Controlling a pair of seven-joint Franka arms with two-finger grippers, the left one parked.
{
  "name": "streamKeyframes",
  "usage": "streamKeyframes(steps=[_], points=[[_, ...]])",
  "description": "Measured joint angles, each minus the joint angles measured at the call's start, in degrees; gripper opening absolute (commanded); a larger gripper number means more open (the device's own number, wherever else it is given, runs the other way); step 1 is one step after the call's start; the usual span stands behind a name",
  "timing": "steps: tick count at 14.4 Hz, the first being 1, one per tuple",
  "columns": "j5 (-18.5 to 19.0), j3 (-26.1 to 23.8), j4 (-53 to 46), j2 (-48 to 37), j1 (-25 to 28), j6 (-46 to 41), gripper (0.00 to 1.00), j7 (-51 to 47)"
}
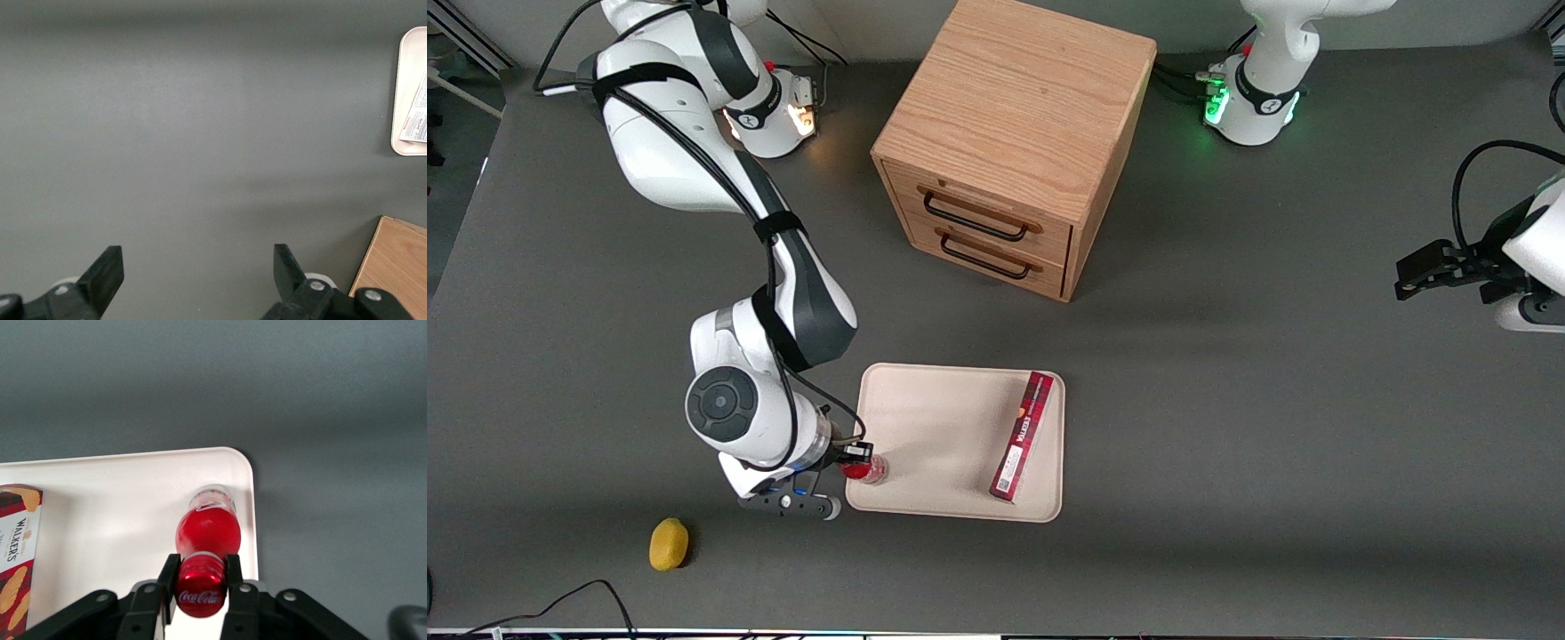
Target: Place coke bottle on tray
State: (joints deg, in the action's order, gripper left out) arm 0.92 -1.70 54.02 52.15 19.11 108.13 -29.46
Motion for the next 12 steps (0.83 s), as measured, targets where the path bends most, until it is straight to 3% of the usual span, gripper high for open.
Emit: streamKeyframes(steps=[4, 6, 12], points=[[0.0, -0.1, 0.5, -1.2, 0.1, -1.9, 1.0, -0.5], [0.0, 0.0, 6.1, -6.0, -0.1, -3.2, 1.0, -0.4], [0.1, 0.3, 41.2, -42.0, -5.3, -7.6, 1.0, 9.8]])
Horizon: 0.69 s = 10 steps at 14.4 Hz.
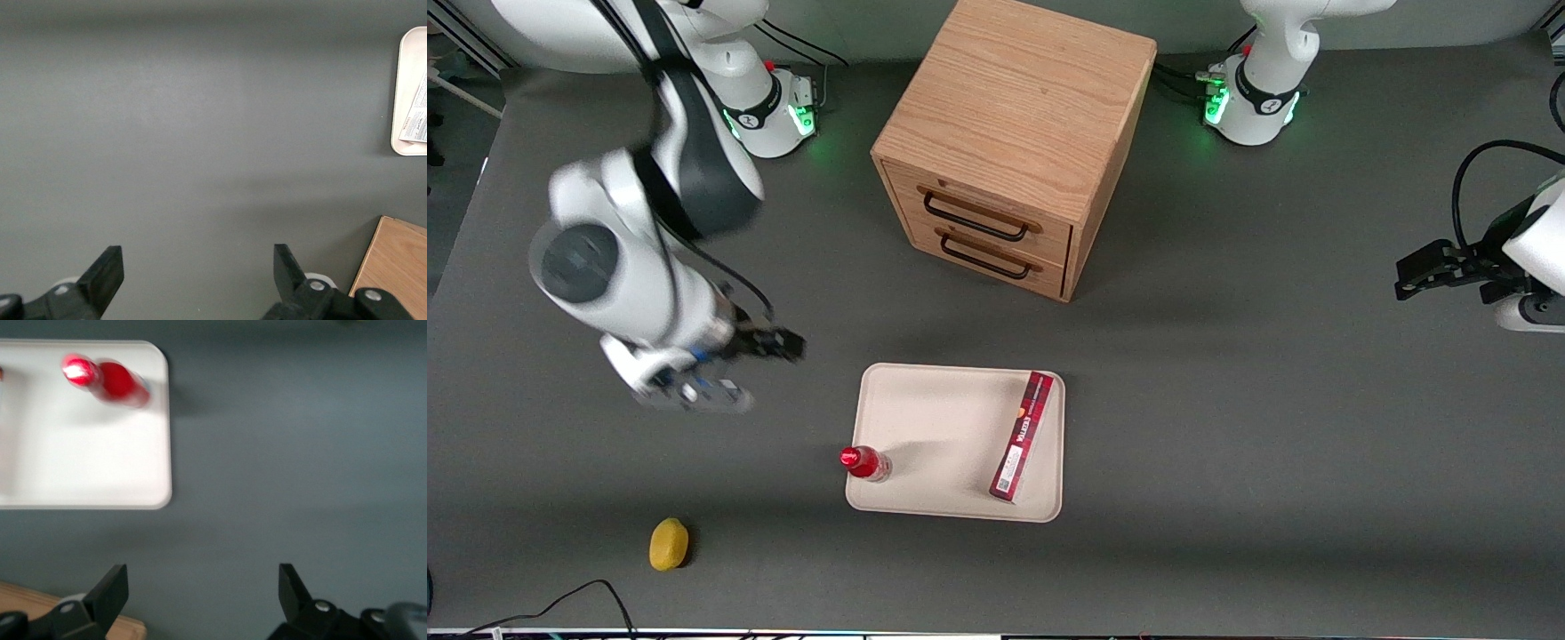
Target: Place coke bottle on tray
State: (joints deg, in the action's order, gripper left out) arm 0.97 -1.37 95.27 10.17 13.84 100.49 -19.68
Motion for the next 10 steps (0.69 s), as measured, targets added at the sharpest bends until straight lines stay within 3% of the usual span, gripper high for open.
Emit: streamKeyframes(steps=[2, 5, 10], points=[[0.0, 1.8, 7.3, -11.3, -1.5, -5.0, 1.0, 4.9], [-0.1, 7.5, 8.1, -22.1, -1.6, -13.9, 1.0, 9.9], [-1.2, 6.9, 4.1, -23.0, -1.3, -17.5, 1.0, 10.5]])
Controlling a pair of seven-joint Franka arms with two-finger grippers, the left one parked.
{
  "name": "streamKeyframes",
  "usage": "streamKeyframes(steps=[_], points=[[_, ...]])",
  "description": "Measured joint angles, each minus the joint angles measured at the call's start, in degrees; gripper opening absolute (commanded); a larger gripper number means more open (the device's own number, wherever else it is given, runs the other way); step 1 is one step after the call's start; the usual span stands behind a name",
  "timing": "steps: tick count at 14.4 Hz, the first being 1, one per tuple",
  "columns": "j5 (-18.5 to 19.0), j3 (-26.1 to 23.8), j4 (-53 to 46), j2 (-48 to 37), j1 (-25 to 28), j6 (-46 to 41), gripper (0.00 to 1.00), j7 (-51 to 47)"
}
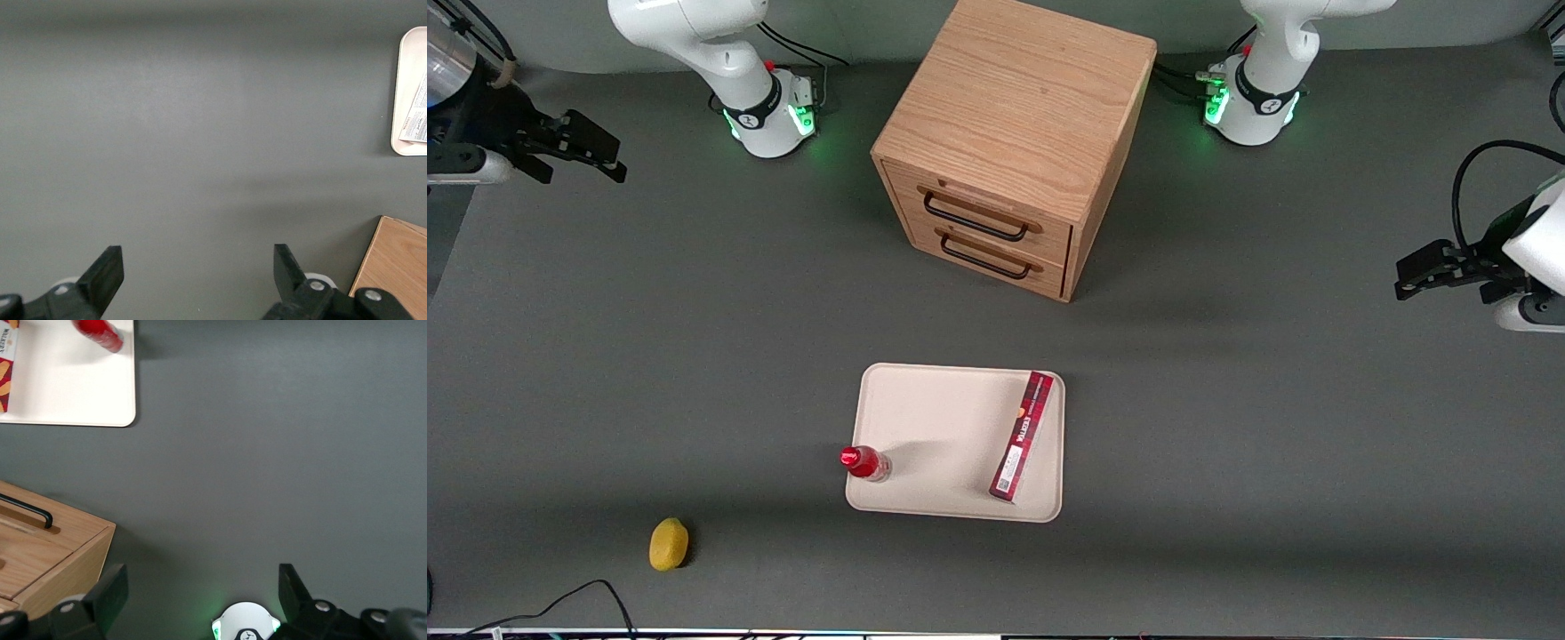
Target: Place coke bottle on tray
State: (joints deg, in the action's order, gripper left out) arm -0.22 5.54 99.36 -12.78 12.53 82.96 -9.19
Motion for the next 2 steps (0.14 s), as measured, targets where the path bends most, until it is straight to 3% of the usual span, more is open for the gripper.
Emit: streamKeyframes(steps=[2], points=[[-0.1, -0.9, -0.7, 1.6, 0.1, 0.0, 1.0, 0.0]])
